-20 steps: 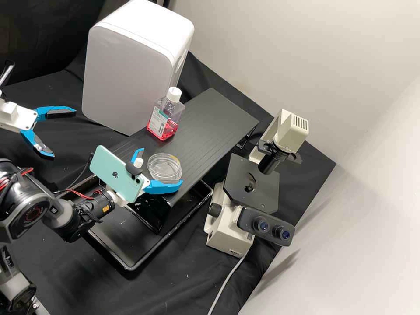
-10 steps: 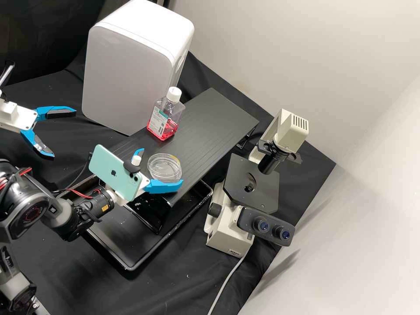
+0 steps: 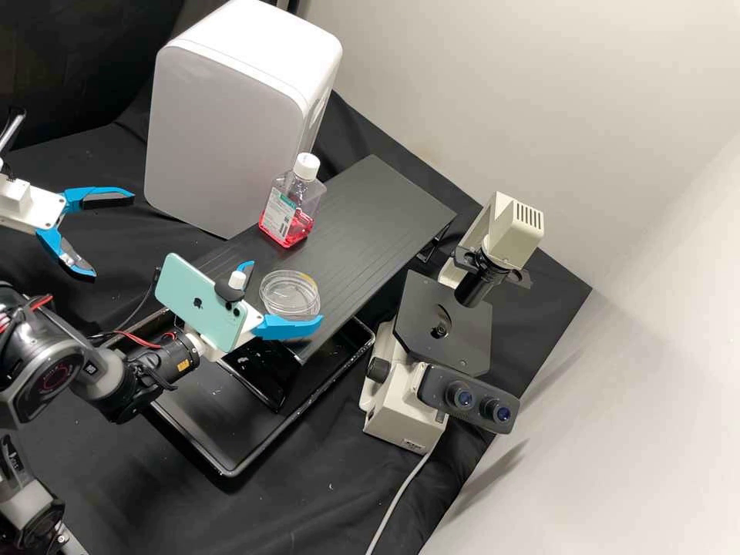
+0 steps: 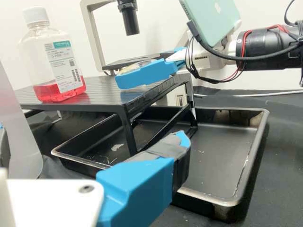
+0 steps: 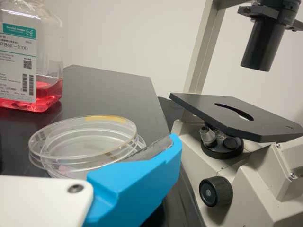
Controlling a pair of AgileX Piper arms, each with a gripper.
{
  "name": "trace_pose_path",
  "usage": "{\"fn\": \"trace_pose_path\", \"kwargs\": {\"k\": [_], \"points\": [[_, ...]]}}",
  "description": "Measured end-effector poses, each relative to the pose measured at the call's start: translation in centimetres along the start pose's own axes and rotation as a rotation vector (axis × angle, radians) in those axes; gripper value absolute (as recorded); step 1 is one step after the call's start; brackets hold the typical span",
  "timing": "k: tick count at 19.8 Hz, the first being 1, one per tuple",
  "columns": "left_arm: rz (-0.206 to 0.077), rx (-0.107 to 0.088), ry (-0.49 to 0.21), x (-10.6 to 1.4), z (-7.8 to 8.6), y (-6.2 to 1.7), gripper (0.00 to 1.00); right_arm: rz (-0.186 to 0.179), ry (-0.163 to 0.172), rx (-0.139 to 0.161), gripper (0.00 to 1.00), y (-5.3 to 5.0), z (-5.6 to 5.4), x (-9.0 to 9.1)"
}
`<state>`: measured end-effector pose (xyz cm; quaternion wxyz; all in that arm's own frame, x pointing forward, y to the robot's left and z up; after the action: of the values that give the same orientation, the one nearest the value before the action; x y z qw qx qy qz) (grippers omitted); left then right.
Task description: Remove the lid from the petri dish
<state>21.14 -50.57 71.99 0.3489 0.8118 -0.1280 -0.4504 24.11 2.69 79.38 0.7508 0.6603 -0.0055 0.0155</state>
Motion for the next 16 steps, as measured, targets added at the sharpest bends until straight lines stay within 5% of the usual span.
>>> {"fn": "trace_pose_path", "kwargs": {"k": [3,4,16], "points": [[0.0,0.0,0.0,0.0,0.0,0.0,1.0,0.0,-0.002,-0.015,1.0,-0.11,-0.13,-0.02],[0.0,0.0,0.0,0.0,0.0,0.0,1.0,-0.001,0.0,-0.025,0.0,-0.14,-0.17,-0.03],[0.0,0.0,0.0,0.0,0.0,0.0,1.0,-0.013,0.02,-0.061,0.0,-0.47,-0.7,-0.11]]}}
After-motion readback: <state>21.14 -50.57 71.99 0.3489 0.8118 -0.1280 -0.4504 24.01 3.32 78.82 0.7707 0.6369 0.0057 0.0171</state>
